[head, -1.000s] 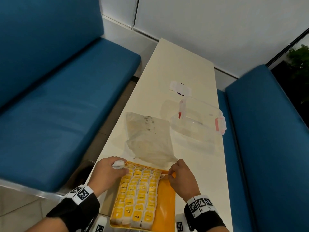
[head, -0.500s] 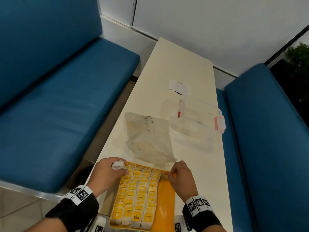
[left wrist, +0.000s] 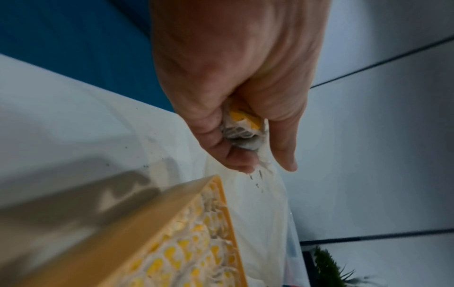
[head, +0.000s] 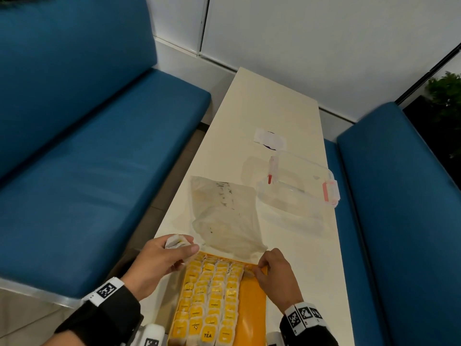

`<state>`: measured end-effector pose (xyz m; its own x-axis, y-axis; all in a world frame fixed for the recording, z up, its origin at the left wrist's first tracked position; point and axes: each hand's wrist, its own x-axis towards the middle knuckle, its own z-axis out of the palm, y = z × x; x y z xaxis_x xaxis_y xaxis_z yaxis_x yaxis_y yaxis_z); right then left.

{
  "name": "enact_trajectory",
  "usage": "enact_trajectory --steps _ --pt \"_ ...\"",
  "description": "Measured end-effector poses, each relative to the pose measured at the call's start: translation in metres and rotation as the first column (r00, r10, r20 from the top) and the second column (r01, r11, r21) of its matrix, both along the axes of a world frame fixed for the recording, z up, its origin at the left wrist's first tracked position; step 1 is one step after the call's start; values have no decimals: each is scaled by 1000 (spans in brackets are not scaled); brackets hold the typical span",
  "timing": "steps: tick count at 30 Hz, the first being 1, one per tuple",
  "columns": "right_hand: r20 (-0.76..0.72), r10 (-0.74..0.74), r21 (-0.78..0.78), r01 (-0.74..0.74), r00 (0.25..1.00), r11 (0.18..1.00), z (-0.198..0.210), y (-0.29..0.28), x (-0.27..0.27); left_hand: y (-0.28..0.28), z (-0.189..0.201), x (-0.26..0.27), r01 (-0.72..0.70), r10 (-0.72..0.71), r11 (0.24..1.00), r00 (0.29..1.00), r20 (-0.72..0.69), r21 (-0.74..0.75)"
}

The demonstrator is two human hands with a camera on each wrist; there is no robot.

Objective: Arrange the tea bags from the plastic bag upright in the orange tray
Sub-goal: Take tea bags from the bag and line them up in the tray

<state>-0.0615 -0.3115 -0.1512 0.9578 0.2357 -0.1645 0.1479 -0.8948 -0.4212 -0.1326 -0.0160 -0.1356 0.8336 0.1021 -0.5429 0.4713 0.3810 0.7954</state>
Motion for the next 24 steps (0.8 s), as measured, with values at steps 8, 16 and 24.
enact_trajectory --steps 8,16,24 --pt "160 -55 149 31 986 988 37 -1 -13 -17 21 11 -45 5 942 993 -120 -334" --pt "277 412 244 -479 868 843 83 49 -23 -46 38 23 42 -124 906 978 -168 -420" --pt "288 371 292 -450 883 844 82 51 -24 -53 45 22 115 -188 916 970 -157 -385"
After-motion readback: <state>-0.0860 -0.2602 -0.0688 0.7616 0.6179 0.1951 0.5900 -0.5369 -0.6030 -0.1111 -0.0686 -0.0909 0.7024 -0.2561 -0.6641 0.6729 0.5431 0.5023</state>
